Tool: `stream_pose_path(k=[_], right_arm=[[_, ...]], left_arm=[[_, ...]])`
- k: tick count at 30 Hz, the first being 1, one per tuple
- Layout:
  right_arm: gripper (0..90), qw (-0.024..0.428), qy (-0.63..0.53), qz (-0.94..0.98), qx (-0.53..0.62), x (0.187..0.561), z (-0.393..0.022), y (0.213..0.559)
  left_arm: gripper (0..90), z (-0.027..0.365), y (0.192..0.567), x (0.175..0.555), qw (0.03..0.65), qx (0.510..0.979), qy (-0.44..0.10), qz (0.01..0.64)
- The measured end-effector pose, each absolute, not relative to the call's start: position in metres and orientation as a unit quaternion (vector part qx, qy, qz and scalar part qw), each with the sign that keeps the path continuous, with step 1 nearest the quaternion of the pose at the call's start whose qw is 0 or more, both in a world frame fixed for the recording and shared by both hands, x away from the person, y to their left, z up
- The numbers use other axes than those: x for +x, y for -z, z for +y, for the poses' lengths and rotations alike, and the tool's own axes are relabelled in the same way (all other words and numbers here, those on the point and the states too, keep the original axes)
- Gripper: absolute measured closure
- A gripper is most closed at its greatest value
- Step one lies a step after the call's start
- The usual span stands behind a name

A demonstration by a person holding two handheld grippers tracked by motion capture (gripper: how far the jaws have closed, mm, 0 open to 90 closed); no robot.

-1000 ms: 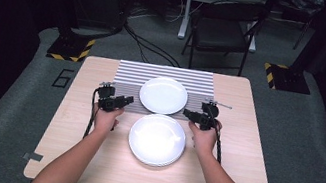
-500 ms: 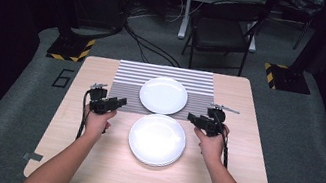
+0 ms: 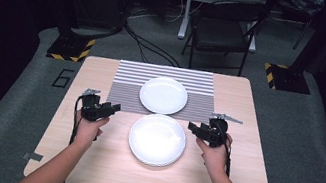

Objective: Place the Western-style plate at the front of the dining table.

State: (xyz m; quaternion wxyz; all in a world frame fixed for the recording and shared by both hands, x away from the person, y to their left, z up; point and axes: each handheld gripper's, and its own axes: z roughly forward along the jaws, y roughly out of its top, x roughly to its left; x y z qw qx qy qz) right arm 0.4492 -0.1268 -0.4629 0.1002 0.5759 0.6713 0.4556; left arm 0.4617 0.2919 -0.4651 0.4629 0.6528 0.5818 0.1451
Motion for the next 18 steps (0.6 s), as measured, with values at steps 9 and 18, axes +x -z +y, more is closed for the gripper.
stream_pose_path(k=[9,18], right_arm=[[39.1,0.100,-0.459,0.675,0.569,0.433,-0.133,0.467],[38.6,0.106,-0.449,0.686,0.563,0.424,-0.135,0.472]], left_arm=[[45.3,0.286,0.467,0.444,0.456,0.673,-0.159,0.560],[45.1,0.284,0.478,0.430,0.441,0.694,-0.163,0.545]])
